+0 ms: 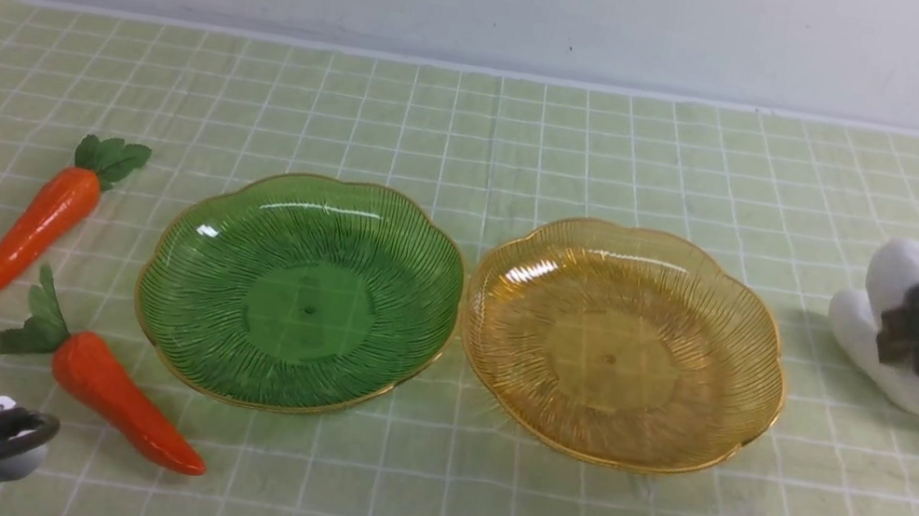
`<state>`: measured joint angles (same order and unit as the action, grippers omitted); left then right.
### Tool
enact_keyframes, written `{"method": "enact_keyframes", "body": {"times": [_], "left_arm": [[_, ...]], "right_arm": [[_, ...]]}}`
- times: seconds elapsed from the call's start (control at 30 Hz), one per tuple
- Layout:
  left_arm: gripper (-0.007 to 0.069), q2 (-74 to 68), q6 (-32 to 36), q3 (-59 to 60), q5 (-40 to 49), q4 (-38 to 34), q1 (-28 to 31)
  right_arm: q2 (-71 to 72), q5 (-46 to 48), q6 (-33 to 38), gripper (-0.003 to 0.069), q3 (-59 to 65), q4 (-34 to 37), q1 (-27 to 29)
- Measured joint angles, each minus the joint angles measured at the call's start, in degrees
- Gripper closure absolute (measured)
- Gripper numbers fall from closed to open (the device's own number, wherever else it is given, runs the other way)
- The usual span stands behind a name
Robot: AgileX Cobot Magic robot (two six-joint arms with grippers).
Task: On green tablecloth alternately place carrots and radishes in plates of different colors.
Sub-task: 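Place the white radish on the plate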
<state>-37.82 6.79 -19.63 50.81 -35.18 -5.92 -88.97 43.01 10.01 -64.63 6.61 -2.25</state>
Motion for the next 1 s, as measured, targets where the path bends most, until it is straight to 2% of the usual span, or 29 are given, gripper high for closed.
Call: {"method": "enact_keyframes", "body": {"times": [0.03,0.07,0.1,0.17,0.3,0.43,0.77,0.87,1.0], "left_arm": [[0.0628,0.0,0.0,0.0,0.05,0.05,0.0],[0.0628,0.0,0.0,0.0,0.05,0.05,0.0],[0.0628,0.0,0.0,0.0,0.05,0.05,0.0],[0.0628,0.0,0.0,0.0,0.05,0.11,0.0],[0.0628,0.0,0.0,0.0,0.05,0.15,0.0],[0.0628,0.0,0.0,0.0,0.05,0.15,0.0],[0.0628,0.0,0.0,0.0,0.05,0.15,0.0],[0.0628,0.0,0.0,0.0,0.05,0.15,0.0],[0.0628,0.0,0.0,0.0,0.05,0.15,0.0]], "right_arm": [[0.0,0.14,0.78,0.0188,-0.47,2.1,-0.34],[-0.06,0.2,4.28,0.0188,-1.05,8.47,-2.23],[-0.11,0.2,5.21,0.0188,-1.1,9.38,-2.71],[-0.94,-0.02,12.08,0.0188,-1.16,13.16,-6.24],[-3.24,-2.32,16.65,0.0188,-1.16,14.79,-11.01],[-6.51,-5.67,16.99,0.0188,-1.16,14.84,-13.56],[-12.77,-9.71,16.02,0.0188,-1.16,19.56,-13.95],[-12.94,-11.94,15.96,0.0148,-1.22,19.91,-13.95],[-12.94,-12.31,15.96,0.0054,-2.66,20.3,-13.95]]}}
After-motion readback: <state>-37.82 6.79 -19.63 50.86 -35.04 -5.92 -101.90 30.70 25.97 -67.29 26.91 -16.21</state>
